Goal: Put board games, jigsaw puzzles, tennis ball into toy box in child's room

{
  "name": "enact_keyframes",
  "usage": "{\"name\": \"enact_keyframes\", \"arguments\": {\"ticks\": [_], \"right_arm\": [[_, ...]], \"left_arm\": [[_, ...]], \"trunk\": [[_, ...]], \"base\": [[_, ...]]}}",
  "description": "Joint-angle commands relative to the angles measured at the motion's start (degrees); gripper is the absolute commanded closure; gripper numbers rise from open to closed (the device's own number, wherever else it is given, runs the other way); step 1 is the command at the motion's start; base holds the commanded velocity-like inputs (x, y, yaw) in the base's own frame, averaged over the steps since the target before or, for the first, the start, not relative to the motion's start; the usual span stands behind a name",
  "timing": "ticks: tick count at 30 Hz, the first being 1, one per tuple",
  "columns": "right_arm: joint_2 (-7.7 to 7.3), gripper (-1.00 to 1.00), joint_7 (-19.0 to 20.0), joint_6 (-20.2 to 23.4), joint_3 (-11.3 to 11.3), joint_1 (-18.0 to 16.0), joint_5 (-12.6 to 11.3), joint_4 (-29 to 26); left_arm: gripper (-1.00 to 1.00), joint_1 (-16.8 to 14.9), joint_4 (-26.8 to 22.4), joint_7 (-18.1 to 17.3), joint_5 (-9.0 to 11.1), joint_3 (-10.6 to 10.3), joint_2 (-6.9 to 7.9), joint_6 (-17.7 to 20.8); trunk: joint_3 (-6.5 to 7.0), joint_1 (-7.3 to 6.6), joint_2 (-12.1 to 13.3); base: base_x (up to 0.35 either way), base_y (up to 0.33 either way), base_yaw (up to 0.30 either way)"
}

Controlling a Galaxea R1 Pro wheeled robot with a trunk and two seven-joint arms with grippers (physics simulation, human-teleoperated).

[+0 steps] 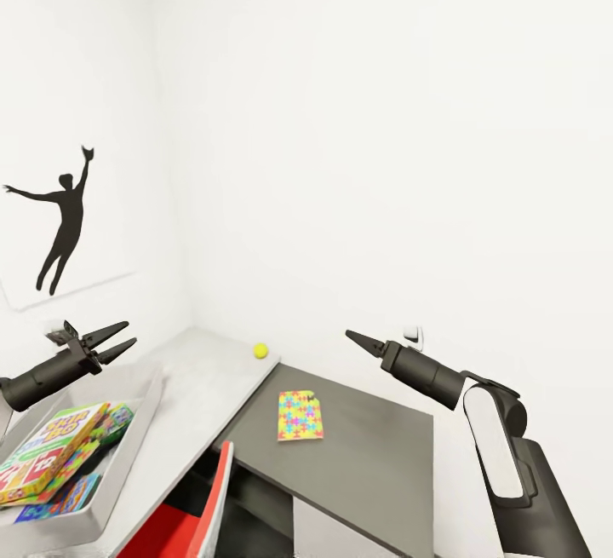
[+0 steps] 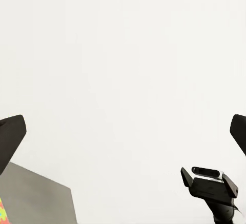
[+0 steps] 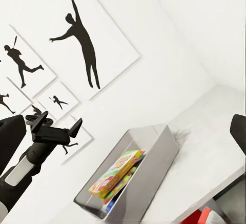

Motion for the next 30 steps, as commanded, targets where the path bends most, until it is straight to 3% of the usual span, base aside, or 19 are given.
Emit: {"name": "enact_keyframes", "arguments": {"ticks": [1,30], "right_arm": [[0.05,-1.0,0.3,0.3,-0.1,0.0,0.1,0.0],[0.14,-1.0,-0.2,0.3,-0.2,0.0,0.0,0.0]], "left_arm": [[-1.0,0.0,0.0,-0.2,0.0,0.0,0.01,0.6],[-1.0,0.0,0.0,-0.1,0.0,0.0,-0.05,0.6]], "trunk": [[-0.02,0.01,0.0],[-0.01,0.01,0.0]], "base": [[-0.089,-0.134,-0.015],[-0.007,-0.014,-0.002]]}}
